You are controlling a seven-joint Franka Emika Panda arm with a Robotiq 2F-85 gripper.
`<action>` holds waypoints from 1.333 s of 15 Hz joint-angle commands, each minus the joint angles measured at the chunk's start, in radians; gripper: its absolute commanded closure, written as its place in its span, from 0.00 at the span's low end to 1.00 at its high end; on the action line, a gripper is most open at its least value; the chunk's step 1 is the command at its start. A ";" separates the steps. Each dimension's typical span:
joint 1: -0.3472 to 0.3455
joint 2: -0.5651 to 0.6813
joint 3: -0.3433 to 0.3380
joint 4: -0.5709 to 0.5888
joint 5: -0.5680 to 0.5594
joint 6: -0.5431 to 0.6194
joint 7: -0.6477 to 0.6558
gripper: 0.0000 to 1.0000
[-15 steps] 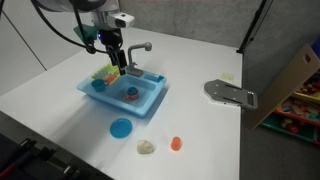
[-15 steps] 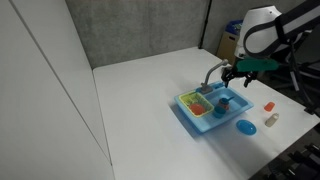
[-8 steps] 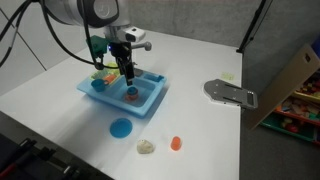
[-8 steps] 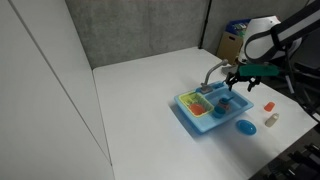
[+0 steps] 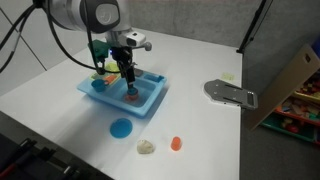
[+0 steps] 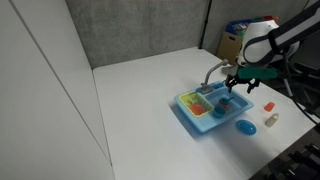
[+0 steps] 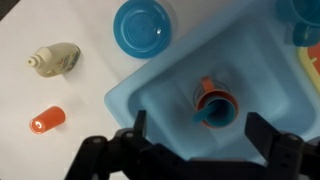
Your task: Move the toy knife from the blue cup to the blue mug
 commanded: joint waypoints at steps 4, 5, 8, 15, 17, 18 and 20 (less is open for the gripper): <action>0.009 0.052 -0.034 -0.019 0.005 0.144 0.047 0.00; 0.008 0.061 -0.035 -0.020 0.012 0.164 0.046 0.00; 0.008 0.090 -0.036 -0.021 0.026 0.214 0.044 0.00; 0.018 0.109 -0.039 -0.047 0.056 0.307 0.032 0.00; 0.016 0.114 -0.036 -0.046 0.067 0.315 0.029 0.00; 0.020 0.118 -0.038 -0.044 0.070 0.321 0.033 0.00; 0.021 0.122 -0.037 -0.045 0.077 0.330 0.031 0.00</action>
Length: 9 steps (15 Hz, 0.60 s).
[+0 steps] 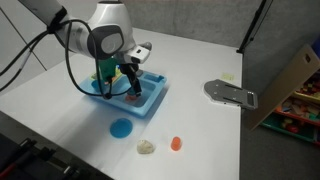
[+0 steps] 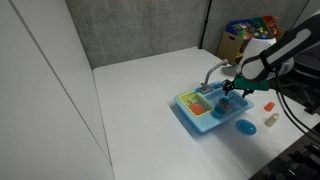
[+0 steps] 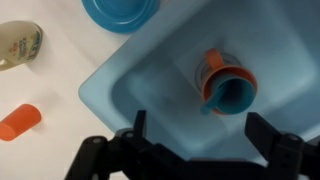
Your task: Move the toy knife from the blue cup to the blue mug
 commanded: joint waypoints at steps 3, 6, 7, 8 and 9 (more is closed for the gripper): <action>0.013 0.009 -0.003 -0.012 0.046 0.034 -0.005 0.00; 0.016 0.015 0.002 -0.022 0.058 0.062 -0.011 0.00; 0.019 0.017 0.002 -0.028 0.062 0.079 -0.012 0.00; 0.018 0.018 0.005 -0.034 0.067 0.098 -0.016 0.00; 0.008 0.017 0.018 -0.041 0.080 0.119 -0.029 0.00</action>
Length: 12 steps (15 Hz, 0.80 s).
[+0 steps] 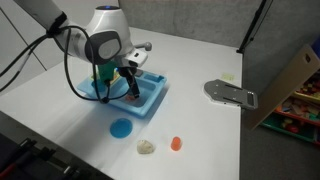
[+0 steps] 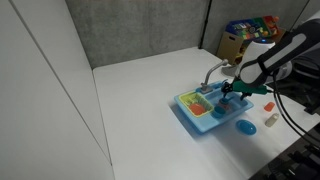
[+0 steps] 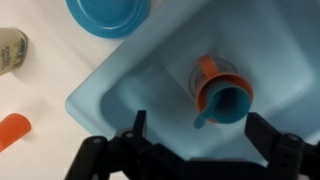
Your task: Move the toy knife from the blue cup to the blue mug
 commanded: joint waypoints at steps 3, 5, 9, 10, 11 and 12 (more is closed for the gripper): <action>-0.016 -0.005 0.037 -0.040 0.081 0.104 -0.048 0.00; -0.019 -0.005 0.047 -0.049 0.106 0.127 -0.062 0.00; -0.027 -0.006 0.059 -0.059 0.146 0.158 -0.077 0.00; -0.031 -0.007 0.063 -0.062 0.156 0.167 -0.081 0.00; -0.039 -0.007 0.069 -0.065 0.169 0.173 -0.088 0.00; -0.046 -0.007 0.075 -0.066 0.181 0.178 -0.093 0.00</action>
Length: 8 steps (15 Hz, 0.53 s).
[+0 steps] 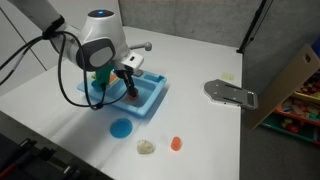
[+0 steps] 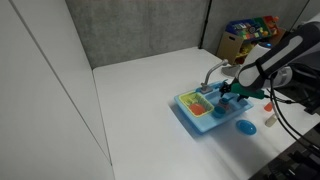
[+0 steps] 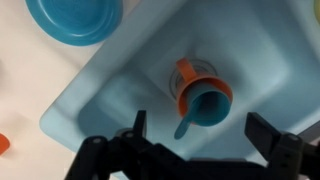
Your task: Move the toy knife from the blue cup to the blue mug
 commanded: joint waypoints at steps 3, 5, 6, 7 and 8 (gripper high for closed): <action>-0.063 -0.012 0.055 -0.018 0.083 0.043 -0.071 0.00; -0.086 -0.016 0.076 -0.020 0.109 0.052 -0.088 0.00; -0.096 -0.018 0.086 -0.021 0.120 0.056 -0.095 0.00; -0.108 -0.019 0.098 -0.021 0.132 0.059 -0.107 0.00; -0.120 -0.019 0.111 -0.022 0.143 0.064 -0.115 0.00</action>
